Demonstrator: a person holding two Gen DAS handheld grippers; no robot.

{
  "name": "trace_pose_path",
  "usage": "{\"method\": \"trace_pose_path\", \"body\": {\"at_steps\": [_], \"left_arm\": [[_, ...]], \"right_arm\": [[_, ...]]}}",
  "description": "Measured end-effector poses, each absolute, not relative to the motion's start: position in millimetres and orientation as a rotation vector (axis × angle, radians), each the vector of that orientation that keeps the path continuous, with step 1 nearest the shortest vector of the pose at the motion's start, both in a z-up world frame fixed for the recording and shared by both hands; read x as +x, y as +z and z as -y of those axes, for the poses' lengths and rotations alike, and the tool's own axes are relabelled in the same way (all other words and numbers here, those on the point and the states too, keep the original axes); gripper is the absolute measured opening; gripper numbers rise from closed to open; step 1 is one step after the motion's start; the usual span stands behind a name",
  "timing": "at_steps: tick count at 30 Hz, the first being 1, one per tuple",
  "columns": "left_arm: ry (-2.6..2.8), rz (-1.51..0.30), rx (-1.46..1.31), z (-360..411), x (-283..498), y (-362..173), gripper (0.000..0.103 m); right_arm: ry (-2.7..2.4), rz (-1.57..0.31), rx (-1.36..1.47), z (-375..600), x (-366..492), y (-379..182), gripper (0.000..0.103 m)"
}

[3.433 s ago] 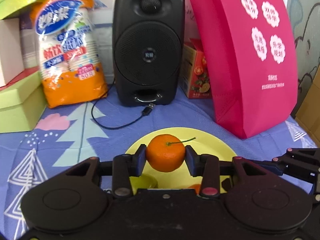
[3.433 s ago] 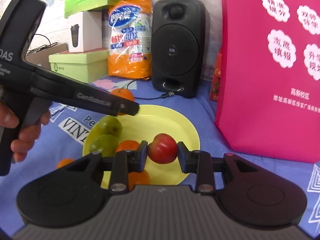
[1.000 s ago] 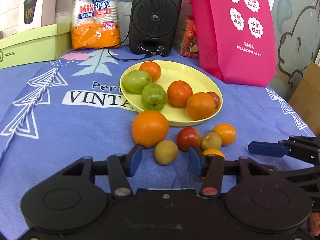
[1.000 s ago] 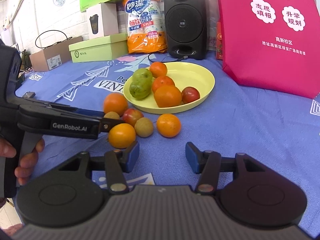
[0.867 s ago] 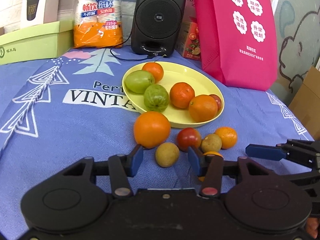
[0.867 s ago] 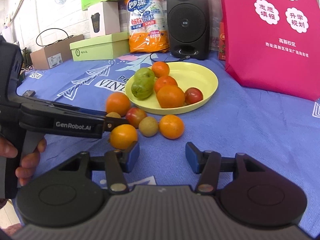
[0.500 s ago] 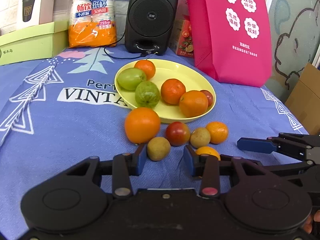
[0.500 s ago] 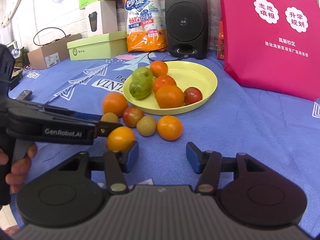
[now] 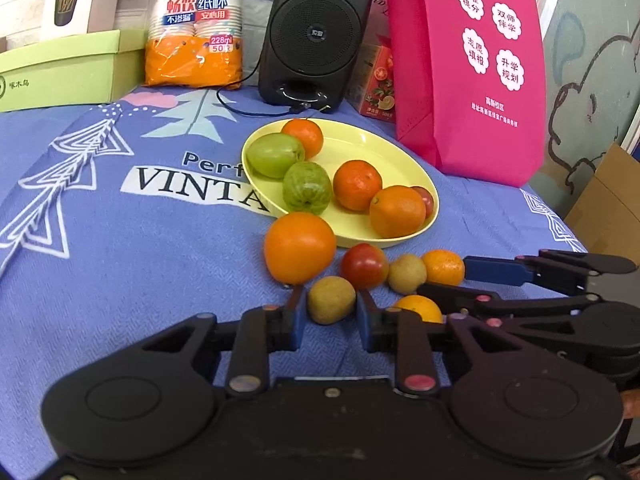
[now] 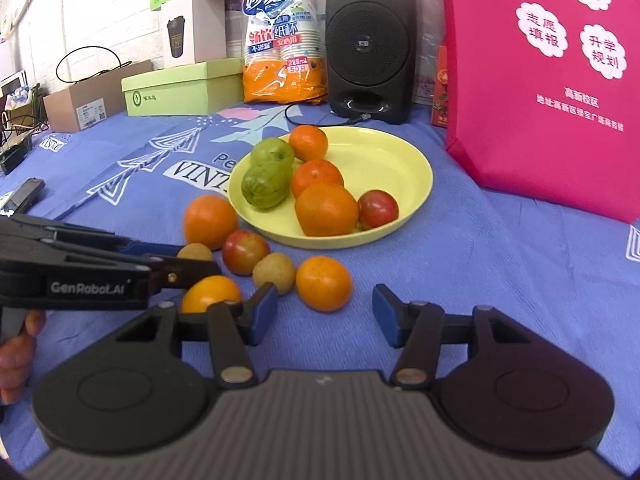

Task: Organize fruits
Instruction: 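Grasp a small brown kiwi with the left gripper while the right grasps an orange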

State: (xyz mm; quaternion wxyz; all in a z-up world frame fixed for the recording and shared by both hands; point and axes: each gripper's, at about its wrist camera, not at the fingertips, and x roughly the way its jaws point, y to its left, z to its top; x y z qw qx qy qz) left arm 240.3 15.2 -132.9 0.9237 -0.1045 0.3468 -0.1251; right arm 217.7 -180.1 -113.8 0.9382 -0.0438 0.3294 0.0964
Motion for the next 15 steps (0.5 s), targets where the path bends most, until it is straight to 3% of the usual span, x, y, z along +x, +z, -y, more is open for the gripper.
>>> {"method": "trace_pose_path", "body": {"at_steps": [10, 15], "left_arm": [[-0.257, -0.723, -0.181, -6.8, 246.8, -132.3, 0.033], [-0.255, -0.724, -0.167, -11.1, 242.5, -131.1, 0.026]], "right_arm": [[0.182, -0.686, -0.070, 189.3, 216.1, -116.2, 0.052], [0.205, -0.694, -0.082, 183.2, 222.5, -116.8, 0.052]]}}
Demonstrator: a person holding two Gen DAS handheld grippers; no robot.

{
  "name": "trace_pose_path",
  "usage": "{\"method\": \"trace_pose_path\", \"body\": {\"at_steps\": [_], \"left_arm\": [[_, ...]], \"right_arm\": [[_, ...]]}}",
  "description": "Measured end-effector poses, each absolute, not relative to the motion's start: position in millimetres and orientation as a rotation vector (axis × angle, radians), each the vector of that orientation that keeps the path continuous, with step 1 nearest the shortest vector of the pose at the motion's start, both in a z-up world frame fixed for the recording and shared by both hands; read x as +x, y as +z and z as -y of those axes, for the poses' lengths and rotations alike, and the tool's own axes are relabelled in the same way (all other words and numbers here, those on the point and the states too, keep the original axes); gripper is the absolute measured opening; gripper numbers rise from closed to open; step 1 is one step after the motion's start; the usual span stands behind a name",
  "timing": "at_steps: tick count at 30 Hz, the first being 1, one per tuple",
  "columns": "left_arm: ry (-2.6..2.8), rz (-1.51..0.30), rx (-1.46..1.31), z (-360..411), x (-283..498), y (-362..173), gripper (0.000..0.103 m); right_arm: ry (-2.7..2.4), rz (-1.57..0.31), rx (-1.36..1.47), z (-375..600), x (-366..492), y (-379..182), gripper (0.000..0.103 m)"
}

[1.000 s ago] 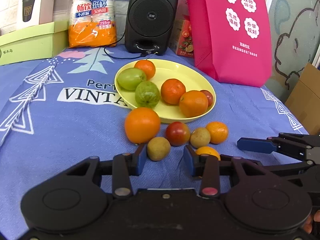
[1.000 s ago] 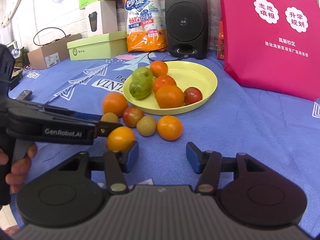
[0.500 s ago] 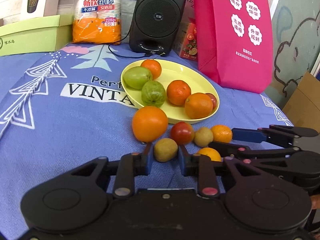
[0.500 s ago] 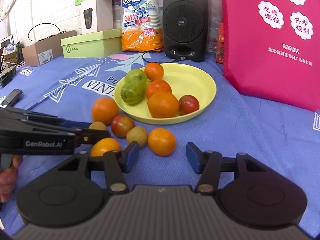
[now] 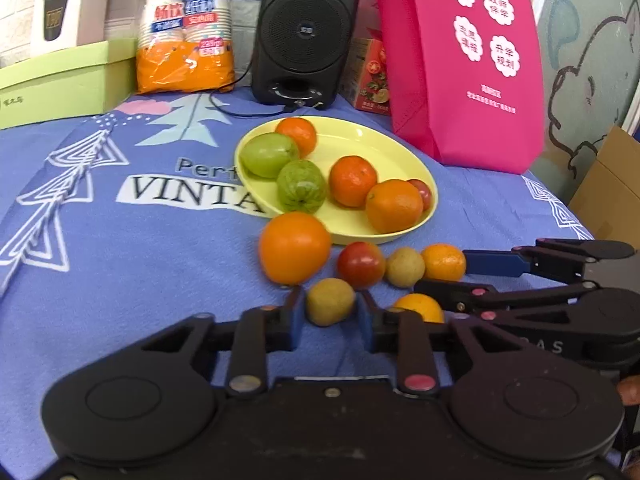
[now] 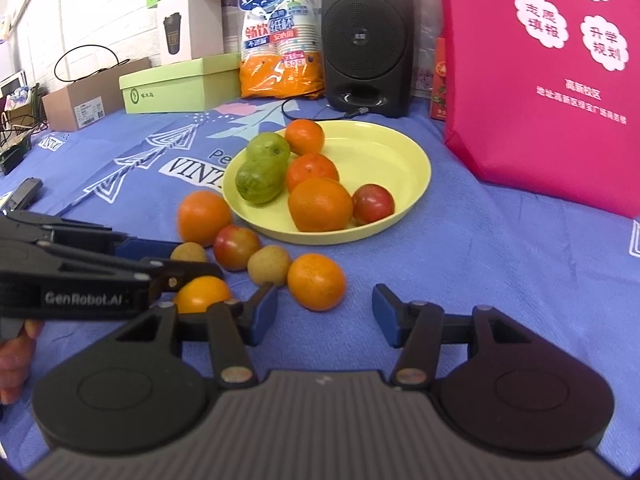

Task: Organize fruits
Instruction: 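Grasp a small brown kiwi with the left gripper while the right grasps an orange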

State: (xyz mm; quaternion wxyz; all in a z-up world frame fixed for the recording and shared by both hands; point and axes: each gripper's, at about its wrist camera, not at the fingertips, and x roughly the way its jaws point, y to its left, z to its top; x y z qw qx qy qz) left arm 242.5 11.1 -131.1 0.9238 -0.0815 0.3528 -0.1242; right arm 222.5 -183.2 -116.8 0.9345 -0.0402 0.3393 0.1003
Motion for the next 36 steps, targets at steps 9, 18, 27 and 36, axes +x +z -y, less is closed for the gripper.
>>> {"method": "trace_pose_path", "body": {"at_steps": [9, 18, 27, 36], "left_arm": [[-0.233, -0.728, -0.218, -29.3, 237.3, -130.5, 0.026], [-0.227, -0.730, -0.222, -36.4, 219.9, -128.6, 0.026], [-0.217, -0.730, -0.200, -41.1, 200.6, -124.9, 0.026], [-0.244, -0.722, -0.207, -44.5, 186.5, -105.9, 0.026]], "right_arm": [[0.223, -0.695, -0.063, 183.0, 228.7, -117.7, 0.031], [0.198, -0.689, -0.039, 189.1, 205.2, -115.1, 0.031], [0.186, -0.688, -0.034, 193.3, 176.2, -114.5, 0.031], [0.185, -0.680, -0.043, 193.5, 160.9, -107.6, 0.031]]}}
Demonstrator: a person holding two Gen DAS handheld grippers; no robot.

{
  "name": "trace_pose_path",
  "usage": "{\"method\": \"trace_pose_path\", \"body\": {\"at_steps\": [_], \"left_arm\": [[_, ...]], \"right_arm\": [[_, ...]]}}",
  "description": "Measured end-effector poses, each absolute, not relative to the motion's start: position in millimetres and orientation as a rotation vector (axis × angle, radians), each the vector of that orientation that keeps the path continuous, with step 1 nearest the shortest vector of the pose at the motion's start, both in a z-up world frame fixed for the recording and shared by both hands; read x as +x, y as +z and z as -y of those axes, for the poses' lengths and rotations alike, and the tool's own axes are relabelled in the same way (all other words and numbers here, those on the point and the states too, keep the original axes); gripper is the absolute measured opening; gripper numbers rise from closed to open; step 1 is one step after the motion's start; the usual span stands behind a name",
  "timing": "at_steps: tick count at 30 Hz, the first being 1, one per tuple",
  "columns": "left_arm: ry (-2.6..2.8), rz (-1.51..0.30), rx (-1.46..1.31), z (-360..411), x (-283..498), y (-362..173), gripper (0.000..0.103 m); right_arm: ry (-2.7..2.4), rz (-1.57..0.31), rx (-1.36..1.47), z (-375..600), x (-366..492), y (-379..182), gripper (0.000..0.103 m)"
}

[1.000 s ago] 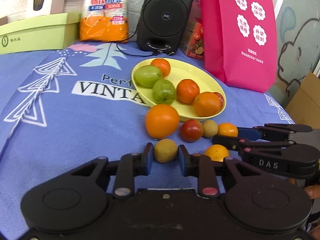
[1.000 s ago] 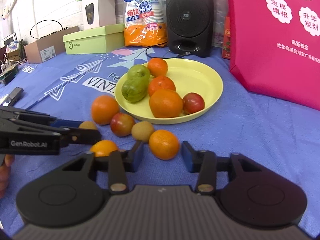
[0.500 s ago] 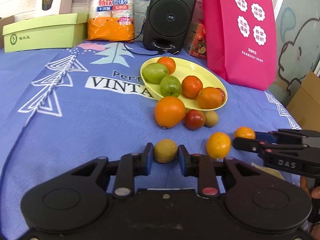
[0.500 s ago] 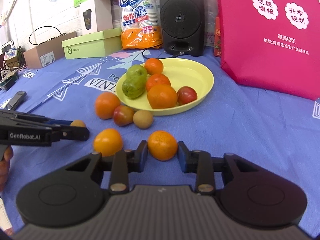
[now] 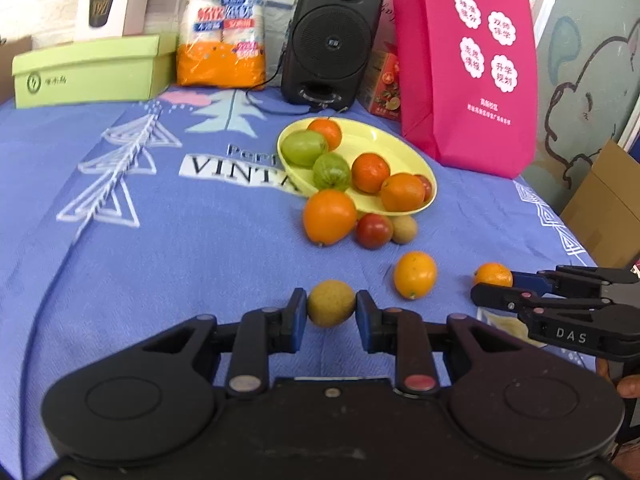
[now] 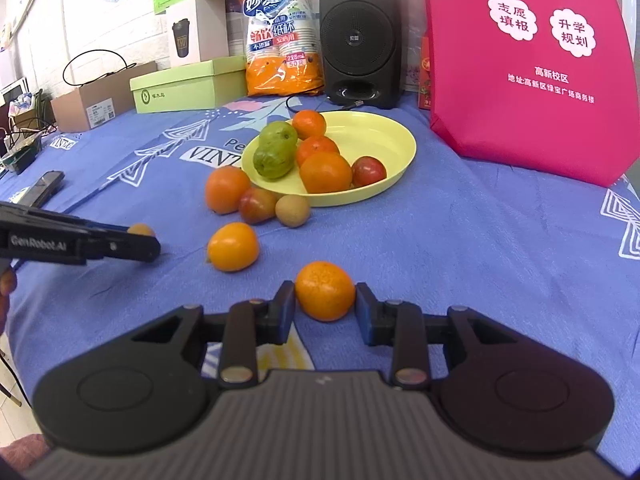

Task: Organize fruits
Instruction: 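Grasp a small brown kiwi with the left gripper while the right grasps an orange, then carry kiwi and orange over the yellow plate and open both grippers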

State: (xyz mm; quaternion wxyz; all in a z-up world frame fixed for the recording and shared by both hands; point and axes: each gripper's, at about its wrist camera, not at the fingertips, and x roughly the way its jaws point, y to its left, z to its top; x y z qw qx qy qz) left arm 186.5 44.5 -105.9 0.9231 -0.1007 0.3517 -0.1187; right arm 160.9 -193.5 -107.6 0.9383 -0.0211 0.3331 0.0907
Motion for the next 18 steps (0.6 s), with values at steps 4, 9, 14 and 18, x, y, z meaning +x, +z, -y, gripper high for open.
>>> {"method": "trace_pose_path", "body": {"at_steps": [4, 9, 14, 18], "left_arm": [[-0.275, -0.699, -0.183, -40.3, 201.2, -89.3, 0.026], [-0.287, -0.659, -0.107, -24.1, 238.8, -68.4, 0.026], [-0.306, -0.641, -0.066, -7.8, 277.1, -57.6, 0.026], [-0.291, -0.643, -0.038, 2.3, 308.8, -56.9, 0.026]], "right_arm": [[0.187, -0.649, -0.060, 195.3, 163.4, -95.2, 0.031], [0.186, -0.601, -0.090, 200.8, 184.0, -72.7, 0.031], [0.190, -0.567, -0.105, 207.6, 212.5, -56.9, 0.031], [0.182, -0.560, -0.123, 212.0, 241.5, -49.6, 0.031]]}}
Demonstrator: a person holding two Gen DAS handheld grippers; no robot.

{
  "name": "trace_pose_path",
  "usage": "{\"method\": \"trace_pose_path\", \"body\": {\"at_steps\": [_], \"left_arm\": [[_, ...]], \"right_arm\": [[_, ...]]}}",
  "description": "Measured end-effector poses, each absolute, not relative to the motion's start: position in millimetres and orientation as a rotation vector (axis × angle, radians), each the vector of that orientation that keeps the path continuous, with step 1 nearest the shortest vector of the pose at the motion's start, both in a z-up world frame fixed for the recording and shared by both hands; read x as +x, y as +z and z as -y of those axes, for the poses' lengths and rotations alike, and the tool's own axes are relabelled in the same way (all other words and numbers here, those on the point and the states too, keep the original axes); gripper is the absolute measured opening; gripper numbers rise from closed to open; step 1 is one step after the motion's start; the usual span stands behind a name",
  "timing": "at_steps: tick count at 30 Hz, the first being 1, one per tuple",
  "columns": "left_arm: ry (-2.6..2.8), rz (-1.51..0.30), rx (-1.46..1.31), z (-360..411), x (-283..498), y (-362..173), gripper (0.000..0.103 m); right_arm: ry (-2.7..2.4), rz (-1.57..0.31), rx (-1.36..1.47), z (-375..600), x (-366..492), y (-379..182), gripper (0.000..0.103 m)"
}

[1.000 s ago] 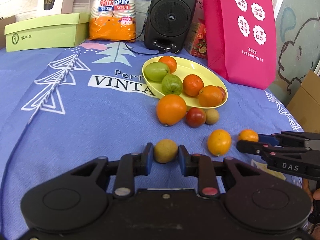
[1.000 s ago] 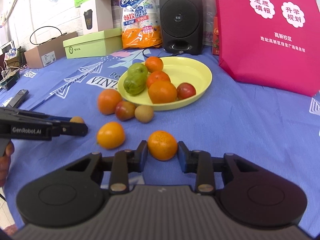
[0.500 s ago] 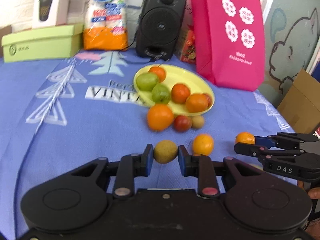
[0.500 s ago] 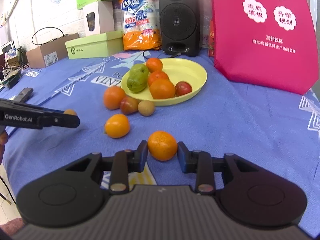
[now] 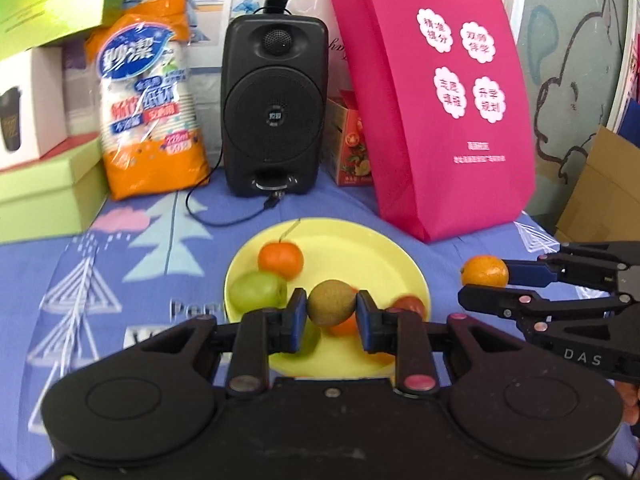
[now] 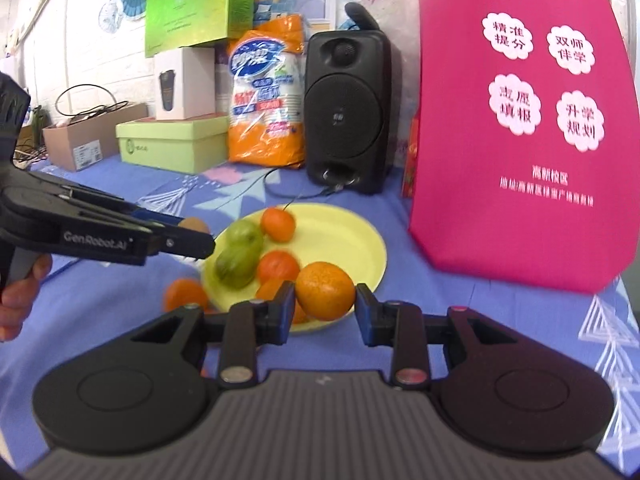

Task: Organize fruits
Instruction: 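Carry kiwi and orange over the yellow plate and open both grippers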

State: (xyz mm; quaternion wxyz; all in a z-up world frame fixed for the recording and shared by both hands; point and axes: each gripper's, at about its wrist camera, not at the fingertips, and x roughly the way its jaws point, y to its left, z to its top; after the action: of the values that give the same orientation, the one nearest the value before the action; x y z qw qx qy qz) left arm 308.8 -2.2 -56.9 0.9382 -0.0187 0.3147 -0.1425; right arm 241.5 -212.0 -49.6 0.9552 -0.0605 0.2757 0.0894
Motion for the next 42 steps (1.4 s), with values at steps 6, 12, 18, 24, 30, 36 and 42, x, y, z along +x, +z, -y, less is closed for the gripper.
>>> {"method": "trace_pose_path", "body": {"at_steps": [6, 12, 18, 24, 30, 36, 42], "left_arm": [[-0.267, -0.683, -0.008, 16.4, 358.3, -72.3, 0.026], [-0.270, -0.708, -0.014, 17.2, 384.7, -85.7, 0.027], [-0.266, -0.713, -0.022, 12.5, 393.5, -92.0, 0.028], [-0.262, -0.695, -0.019, 5.3, 377.2, -86.7, 0.035], [-0.252, -0.693, 0.001, -0.2, 350.8, -85.3, 0.037], [-0.249, -0.696, -0.011, -3.3, 330.4, -81.1, 0.037], [-0.239, -0.693, -0.034, -8.0, 309.0, -72.3, 0.037]], "right_arm": [[0.176, -0.582, -0.129, 211.6, 287.6, -54.2, 0.031], [0.186, -0.642, -0.113, 213.9, 321.6, -76.0, 0.031], [0.196, -0.671, -0.128, 210.7, 336.2, -87.9, 0.031], [0.203, -0.682, -0.138, 206.9, 338.1, -92.4, 0.031], [0.191, -0.661, -0.145, 204.5, 332.0, -85.9, 0.031], [0.191, -0.633, -0.146, 203.0, 307.0, -73.4, 0.034], [0.186, -0.628, -0.119, 203.6, 274.2, -68.7, 0.034]]}}
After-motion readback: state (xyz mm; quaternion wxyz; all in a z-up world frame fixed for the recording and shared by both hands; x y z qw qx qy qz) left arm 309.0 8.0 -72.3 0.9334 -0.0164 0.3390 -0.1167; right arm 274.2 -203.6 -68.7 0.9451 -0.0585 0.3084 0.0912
